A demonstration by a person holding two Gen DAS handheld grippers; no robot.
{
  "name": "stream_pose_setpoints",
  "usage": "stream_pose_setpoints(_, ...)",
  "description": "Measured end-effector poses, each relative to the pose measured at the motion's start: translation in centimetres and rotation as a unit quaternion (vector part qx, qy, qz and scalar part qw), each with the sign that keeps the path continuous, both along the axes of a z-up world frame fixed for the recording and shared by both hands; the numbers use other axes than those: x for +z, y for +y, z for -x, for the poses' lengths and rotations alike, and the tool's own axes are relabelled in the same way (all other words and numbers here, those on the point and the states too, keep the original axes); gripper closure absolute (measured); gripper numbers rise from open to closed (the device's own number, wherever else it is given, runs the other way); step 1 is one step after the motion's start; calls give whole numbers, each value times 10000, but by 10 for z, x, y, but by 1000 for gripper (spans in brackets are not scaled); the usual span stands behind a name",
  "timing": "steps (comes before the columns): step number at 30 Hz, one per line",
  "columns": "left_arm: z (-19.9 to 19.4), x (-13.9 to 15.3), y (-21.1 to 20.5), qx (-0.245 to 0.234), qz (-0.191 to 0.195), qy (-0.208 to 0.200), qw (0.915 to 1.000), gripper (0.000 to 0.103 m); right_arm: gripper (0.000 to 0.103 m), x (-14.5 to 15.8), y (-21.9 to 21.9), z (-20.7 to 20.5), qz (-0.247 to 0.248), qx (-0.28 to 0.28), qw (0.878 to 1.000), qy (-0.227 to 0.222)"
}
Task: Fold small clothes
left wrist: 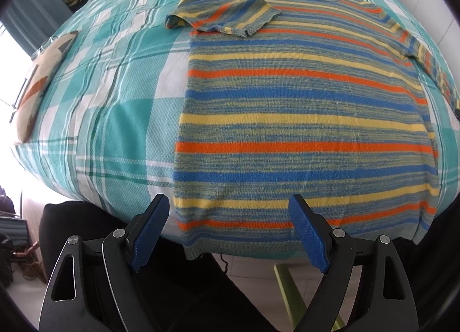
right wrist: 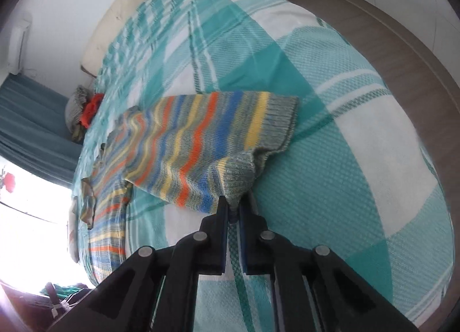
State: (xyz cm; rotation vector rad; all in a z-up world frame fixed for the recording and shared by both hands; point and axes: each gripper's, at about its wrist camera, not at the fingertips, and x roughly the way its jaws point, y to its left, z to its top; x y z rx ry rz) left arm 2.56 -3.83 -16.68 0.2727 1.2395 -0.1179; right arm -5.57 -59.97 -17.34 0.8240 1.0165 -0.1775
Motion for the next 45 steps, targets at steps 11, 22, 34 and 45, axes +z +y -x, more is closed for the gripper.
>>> stream_pose_setpoints(11,-114,61,-32,-1078,-173,-1392,9842,5,40,47,48,17,1324,-97,9906,317)
stream_pose_setpoints(22,-212,0,-5,-266,970,-408,9941,99,40,86,159,57,1360,357,9884,-581)
stream_pose_setpoints(34,-257,-19,196,2708,778,-429,9585,100,40,66,233,24,1093,991,9861,-768)
stream_pose_setpoints(45,-247,-24,218,2895,269,-359,9561,72,40,54,252,23,1278,1220,9833,-444)
